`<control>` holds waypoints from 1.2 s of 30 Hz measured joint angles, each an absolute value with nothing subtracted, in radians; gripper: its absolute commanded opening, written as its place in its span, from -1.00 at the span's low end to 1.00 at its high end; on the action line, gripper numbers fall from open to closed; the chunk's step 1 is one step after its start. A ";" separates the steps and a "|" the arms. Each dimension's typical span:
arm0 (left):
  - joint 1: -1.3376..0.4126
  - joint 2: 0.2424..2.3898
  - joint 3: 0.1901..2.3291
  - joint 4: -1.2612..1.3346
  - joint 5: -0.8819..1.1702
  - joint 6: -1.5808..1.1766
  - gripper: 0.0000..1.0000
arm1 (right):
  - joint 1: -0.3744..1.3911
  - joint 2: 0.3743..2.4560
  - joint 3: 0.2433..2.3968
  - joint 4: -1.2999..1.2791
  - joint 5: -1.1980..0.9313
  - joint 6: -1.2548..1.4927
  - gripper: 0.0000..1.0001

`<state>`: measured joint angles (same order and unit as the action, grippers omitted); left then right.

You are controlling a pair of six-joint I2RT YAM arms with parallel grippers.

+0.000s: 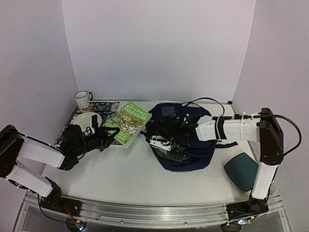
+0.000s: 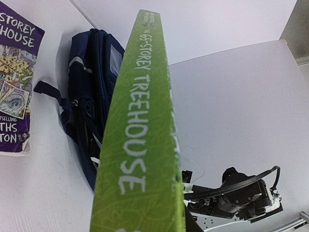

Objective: Pack the student bag
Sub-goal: Pick up the largest pocket of the bag from the student bag, then place the book in the largest pocket of the bag.

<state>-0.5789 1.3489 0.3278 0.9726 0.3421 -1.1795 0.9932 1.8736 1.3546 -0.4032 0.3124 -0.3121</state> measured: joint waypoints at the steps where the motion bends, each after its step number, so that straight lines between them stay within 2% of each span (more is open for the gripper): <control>1: -0.579 1.347 0.324 0.971 0.344 -1.179 -1.00 | 1.000 1.874 1.355 -0.403 0.340 -0.315 -1.00; 9: -0.579 1.310 0.273 0.963 0.378 -1.200 -1.00 | 1.053 1.870 1.355 -0.334 0.628 -0.383 -1.00; 19: -0.579 1.216 0.211 0.910 0.417 -1.232 -1.00 | 1.041 1.855 1.371 0.005 0.975 -0.597 -1.00; 25: -0.587 1.184 0.203 0.856 0.449 -1.236 -1.00 | 1.030 1.855 1.376 0.260 1.069 -0.816 -1.00; 36: -0.716 1.347 0.327 0.811 0.521 -1.236 -1.00 | 1.024 1.920 1.464 0.406 1.115 -0.980 -1.00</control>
<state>-0.7155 1.3466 0.3273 0.8106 0.5214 -1.2361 1.0237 1.9199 1.4642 0.4057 1.1153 -0.9797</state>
